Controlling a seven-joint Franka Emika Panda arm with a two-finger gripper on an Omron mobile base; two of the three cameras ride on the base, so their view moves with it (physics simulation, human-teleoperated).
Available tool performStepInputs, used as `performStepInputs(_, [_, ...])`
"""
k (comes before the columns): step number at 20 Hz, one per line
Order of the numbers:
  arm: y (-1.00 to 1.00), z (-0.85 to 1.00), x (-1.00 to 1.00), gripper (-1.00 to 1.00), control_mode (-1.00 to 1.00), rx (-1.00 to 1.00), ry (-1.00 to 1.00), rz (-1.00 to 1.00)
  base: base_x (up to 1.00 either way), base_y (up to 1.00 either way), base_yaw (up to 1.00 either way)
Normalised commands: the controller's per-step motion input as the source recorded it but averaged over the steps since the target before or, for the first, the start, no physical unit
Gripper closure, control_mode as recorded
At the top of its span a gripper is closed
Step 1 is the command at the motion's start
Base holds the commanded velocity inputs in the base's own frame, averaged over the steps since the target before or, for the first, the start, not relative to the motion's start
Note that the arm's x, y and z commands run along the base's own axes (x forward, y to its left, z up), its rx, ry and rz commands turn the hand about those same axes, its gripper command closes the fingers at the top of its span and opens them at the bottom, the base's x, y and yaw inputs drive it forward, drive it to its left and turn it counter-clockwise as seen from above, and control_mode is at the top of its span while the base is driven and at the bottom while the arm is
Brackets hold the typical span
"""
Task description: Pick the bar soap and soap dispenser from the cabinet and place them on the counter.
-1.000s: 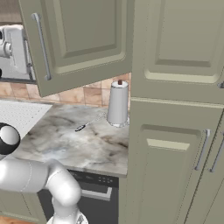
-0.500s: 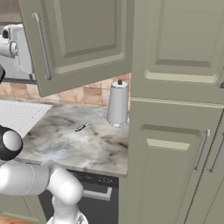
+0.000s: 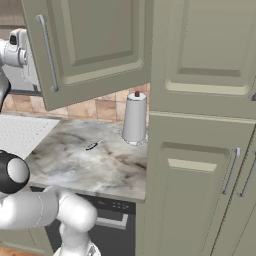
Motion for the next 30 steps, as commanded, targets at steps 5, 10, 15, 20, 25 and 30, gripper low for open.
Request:
performStepInputs(5, [-0.33, 0.0, -0.27, -1.0, -1.0, -0.04, 0.0, 0.0, 0.0, 0.0, 0.0])
performStepInputs(10, [-0.36, 0.0, -0.31, -1.0, -1.0, -0.08, 0.05, -0.01, 0.0, 0.0, 0.0])
performStepInputs(15, [-0.42, 0.0, -0.27, -1.0, -1.0, -0.09, 0.1, -0.06, 0.0, 0.0, 0.0])
performStepInputs(20, [-0.39, 0.0, -0.13, -1.0, -1.0, -0.05, 0.09, -0.03, 0.0, 0.0, 0.0])
performStepInputs(25, [-0.38, 0.0, 0.0, -1.0, -1.0, -0.01, 0.11, -0.02, 0.0, 0.0, 0.0])
performStepInputs(30, [-0.45, 0.0, 0.0, -1.0, -1.0, 0.0, 0.14, -0.03, 0.0, 0.0, 0.0])
